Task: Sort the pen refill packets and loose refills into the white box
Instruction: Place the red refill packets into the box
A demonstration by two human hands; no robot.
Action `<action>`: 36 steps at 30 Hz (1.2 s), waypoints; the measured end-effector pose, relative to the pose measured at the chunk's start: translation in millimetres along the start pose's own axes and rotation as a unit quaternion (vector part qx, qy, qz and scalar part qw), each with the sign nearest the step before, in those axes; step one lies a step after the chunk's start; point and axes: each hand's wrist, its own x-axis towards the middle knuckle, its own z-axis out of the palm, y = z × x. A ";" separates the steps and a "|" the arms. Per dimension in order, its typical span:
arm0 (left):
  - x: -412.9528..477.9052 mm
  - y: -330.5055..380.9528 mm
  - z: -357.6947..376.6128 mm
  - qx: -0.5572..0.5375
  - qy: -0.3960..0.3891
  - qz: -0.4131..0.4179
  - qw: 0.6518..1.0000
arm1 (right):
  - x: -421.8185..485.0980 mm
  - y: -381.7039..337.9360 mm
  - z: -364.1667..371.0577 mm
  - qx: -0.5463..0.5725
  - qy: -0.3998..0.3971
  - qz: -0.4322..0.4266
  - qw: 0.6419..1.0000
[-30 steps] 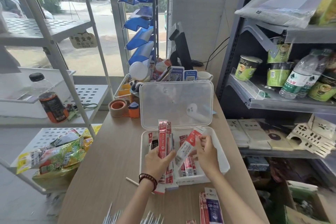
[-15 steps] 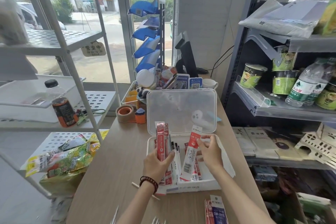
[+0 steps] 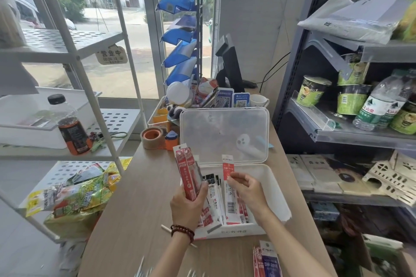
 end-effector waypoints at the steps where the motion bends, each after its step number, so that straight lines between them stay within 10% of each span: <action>1: 1.3 -1.6 -2.7 -0.024 -0.002 -0.019 1.000 | -1.1 0.5 3.5 0.014 0.001 -0.003 1.000; 11: 24.6 -8.6 -59.0 -0.079 0.094 -0.114 0.986 | -2.1 7.7 5.9 -0.051 0.001 -0.040 0.998; 22: 2.4 -26.1 -67.6 -0.015 -0.011 -0.125 0.992 | -5.5 13.5 5.3 -0.092 0.082 -0.062 0.990; 36: -0.5 -20.0 -78.9 -0.011 -0.029 -0.106 0.994 | -4.8 -5.9 61.1 -0.195 -0.006 -0.044 0.980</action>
